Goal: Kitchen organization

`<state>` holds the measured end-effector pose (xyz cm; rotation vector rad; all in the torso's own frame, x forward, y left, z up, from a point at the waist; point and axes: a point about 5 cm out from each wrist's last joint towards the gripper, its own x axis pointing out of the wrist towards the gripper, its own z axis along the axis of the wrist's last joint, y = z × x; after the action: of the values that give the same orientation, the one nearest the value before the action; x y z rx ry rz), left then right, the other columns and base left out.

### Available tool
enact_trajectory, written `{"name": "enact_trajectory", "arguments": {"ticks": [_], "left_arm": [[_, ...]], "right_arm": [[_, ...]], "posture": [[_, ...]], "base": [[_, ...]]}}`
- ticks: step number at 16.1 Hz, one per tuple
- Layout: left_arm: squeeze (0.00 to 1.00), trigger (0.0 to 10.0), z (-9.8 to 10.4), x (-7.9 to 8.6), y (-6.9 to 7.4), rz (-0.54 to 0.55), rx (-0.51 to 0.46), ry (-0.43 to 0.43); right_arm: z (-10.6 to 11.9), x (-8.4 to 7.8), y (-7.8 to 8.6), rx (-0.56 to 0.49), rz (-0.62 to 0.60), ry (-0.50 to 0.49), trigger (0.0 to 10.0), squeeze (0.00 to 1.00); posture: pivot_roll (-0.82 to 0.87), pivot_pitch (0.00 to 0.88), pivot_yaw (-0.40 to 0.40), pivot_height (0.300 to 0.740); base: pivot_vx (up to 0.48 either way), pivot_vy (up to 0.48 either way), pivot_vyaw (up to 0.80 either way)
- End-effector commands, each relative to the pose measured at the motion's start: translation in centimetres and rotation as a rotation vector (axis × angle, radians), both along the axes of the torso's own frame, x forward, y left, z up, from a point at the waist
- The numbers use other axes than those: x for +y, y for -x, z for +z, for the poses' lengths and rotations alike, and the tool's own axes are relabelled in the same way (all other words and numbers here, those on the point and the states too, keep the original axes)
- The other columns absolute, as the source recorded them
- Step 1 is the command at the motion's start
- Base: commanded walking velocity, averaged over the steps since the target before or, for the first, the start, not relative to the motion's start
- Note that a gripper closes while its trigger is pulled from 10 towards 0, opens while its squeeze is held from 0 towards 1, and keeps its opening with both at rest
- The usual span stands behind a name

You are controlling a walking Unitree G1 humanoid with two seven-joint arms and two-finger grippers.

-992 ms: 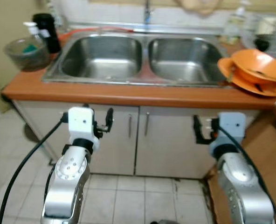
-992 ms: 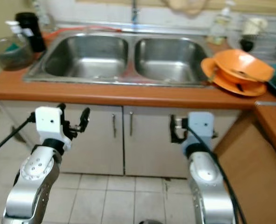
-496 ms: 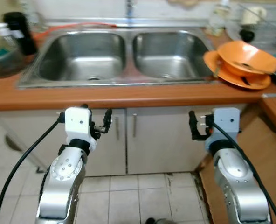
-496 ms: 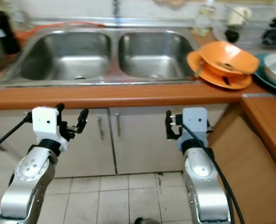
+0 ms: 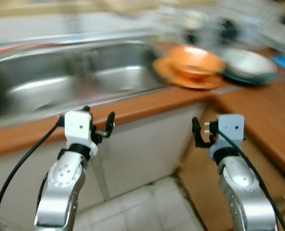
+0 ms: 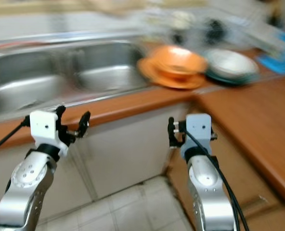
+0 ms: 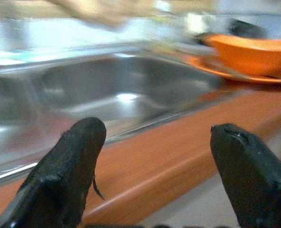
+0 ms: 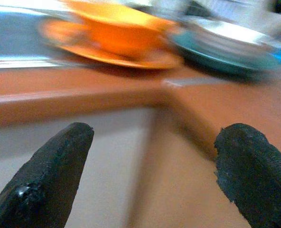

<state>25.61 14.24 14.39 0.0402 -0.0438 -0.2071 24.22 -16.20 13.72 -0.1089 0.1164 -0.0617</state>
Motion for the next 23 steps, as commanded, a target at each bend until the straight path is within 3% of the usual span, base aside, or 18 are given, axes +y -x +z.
{"name": "enact_trajectory", "arguments": {"ticks": [1, 16, 18, 23], "left_arm": [[0.0, 10.0, -0.03, -0.26, 0.25, -0.024, -0.001, -0.002], [0.0, 10.0, -0.18, -0.69, 0.54, -0.05, 0.007, -0.012], [0.0, 10.0, -0.8, -0.59, 0.52, -0.02, 0.05, -0.004], [0.0, 10.0, -0.65, -0.52, 0.5, -0.021, 0.033, -0.014]], "right_arm": [[0.48, 0.23, -0.09, -0.027, 0.022, -0.017, 10.0, 1.0], [0.22, 1.08, 0.54, -0.054, 0.108, -0.023, 10.0, 1.0], [0.21, 1.05, 0.6, -0.055, 0.107, -0.025, 10.0, 1.0], [0.23, 0.95, 0.65, -0.055, 0.102, -0.027, 10.0, 1.0]], "posture": [[-0.04, 0.0, 0.024, 0.74], [-0.03, 0.0, 0.016, 0.74], [-0.03, 0.0, 0.016, 0.74], [-0.03, 0.0, 0.017, 0.74]], "base": [[0.386, 0.0, 0.0], [0.367, 0.0, 0.0], [0.0, 0.0, 0.0], [0.0, 0.0, 0.0]]}}
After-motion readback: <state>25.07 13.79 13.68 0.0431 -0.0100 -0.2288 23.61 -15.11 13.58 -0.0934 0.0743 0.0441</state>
